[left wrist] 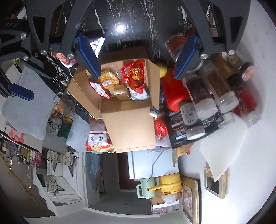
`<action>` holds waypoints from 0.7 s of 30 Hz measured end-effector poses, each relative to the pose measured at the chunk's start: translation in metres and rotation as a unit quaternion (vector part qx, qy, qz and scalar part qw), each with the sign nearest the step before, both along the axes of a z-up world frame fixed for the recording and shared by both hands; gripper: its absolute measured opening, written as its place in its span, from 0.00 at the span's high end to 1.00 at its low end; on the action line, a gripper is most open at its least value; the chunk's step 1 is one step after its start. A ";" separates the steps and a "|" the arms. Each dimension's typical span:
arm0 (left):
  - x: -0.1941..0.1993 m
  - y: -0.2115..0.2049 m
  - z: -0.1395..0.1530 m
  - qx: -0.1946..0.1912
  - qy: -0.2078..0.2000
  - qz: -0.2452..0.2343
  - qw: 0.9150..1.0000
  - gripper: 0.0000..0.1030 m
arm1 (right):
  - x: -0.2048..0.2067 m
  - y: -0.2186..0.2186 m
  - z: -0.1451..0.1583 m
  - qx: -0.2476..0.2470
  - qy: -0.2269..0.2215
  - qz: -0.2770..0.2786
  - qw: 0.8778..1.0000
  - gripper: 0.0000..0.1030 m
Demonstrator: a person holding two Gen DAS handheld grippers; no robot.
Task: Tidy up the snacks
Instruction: 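Withdraw both tools from the box back over the table, then move both tools toward the silver bag and brown cereal bag on the table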
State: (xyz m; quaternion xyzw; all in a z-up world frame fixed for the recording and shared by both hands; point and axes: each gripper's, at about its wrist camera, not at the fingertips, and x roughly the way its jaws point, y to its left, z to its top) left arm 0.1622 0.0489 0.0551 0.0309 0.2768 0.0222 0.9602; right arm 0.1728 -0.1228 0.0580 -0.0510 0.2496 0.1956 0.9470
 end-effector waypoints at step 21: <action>-0.020 -0.031 -0.064 -0.028 0.083 -0.065 0.994 0.16 | -0.032 -0.026 -0.072 0.017 0.059 -0.026 0.998 0.12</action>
